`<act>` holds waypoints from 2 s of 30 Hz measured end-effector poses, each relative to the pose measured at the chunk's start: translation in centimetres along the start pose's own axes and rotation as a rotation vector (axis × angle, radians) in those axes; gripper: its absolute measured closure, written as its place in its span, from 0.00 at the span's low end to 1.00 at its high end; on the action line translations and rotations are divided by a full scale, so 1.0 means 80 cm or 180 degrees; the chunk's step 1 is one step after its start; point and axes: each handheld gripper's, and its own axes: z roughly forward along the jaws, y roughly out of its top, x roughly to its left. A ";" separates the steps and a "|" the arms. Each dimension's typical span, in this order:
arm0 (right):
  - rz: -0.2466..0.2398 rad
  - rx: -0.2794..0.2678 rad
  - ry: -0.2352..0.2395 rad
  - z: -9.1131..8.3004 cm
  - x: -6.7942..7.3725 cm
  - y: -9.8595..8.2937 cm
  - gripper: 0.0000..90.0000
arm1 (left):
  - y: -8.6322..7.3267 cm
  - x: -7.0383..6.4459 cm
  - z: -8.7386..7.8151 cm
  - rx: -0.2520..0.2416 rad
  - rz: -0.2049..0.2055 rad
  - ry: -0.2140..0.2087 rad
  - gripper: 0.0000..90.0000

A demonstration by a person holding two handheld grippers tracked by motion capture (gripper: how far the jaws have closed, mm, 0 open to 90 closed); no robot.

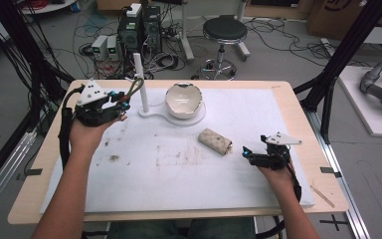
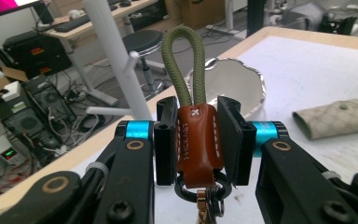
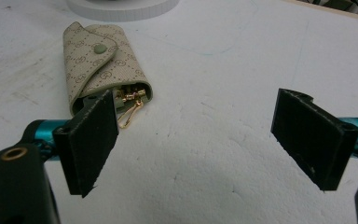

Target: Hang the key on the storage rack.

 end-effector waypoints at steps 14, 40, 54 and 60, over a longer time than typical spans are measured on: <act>0.0050 0.0006 0.0020 0.000 -0.002 0.000 0.17 | 0.017 0.021 0.026 0.0126 0.0001 0.0189 0.77; 0.0041 0.0026 0.0013 0.000 -0.001 -0.001 0.17 | -0.002 0.037 0.062 0.0450 0.0084 0.0324 0.74; 0.0031 0.0020 0.0006 0.000 -0.001 0.000 0.17 | -0.035 0.023 0.047 0.0369 -0.0204 0.0103 0.40; 0.0032 0.0013 0.0011 -0.001 -0.001 -0.001 0.17 | -0.051 0.012 0.040 0.0364 -0.0260 -0.0106 0.31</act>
